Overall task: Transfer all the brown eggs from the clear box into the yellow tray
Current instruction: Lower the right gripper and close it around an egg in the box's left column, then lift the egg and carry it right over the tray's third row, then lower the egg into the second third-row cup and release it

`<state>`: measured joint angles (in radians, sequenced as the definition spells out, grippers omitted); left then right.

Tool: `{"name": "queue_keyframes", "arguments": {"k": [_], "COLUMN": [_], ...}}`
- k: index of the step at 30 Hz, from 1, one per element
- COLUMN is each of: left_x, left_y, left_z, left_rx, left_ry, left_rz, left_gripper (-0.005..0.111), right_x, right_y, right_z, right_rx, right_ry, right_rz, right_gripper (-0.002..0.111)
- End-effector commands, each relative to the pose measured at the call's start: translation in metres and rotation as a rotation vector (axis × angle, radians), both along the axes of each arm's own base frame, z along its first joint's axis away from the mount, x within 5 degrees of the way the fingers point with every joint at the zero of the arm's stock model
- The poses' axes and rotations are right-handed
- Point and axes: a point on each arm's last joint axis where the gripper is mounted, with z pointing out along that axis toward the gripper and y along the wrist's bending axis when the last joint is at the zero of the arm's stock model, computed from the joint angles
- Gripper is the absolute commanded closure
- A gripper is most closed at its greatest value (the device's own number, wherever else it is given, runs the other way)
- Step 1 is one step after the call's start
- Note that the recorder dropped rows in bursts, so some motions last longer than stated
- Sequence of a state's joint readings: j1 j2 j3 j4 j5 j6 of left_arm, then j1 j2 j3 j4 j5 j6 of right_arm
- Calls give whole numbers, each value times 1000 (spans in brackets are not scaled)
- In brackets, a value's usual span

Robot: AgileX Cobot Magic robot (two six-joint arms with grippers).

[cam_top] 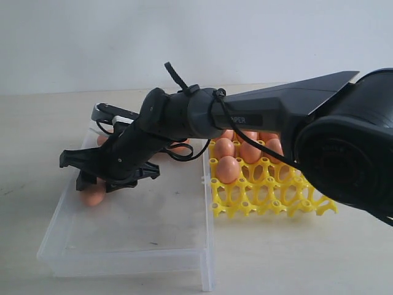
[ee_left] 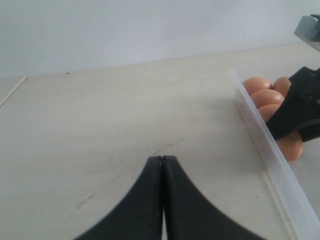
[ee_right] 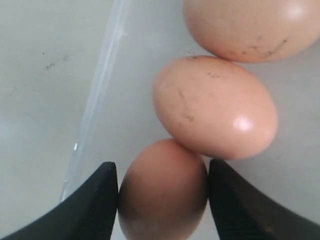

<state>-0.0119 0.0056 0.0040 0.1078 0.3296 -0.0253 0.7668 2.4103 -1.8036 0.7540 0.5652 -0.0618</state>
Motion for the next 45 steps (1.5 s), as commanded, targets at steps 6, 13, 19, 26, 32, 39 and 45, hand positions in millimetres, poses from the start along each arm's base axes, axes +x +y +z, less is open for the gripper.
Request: {"name": "queue_keyframes", "arguments": {"k": [6,13,19,26,32,39,45], "left_x": [0,0,0,0,0,0,0], "left_y": [0,0,0,0,0,0,0], "left_z": [3,3,3,3,3,3,3], "left_rx": [-7,-7,-7,-7,-7,-7,-7], "left_ry": [-23,-23,-23,-23,-23,-23,-23], "left_rz": [1,1,1,1,1,1,1], "left_gripper": [107,107,107,107,107,107,107], "right_x": [0,-14,-40,-74,-68,-59,-57], "right_y": [-3,-32,-74,-154,-219,-238,-237], "right_z": [27,54,94,120,92,71,53], "right_rx": [-22,-52,-48,-58,-187,-252,-287], "right_ry": [-167,-336,-559,-702,-651,-587,-549], "right_rz": [37,-7,-51,-165,-291,-326,-302], "right_gripper": [108,108,108,108,108,108,108]}}
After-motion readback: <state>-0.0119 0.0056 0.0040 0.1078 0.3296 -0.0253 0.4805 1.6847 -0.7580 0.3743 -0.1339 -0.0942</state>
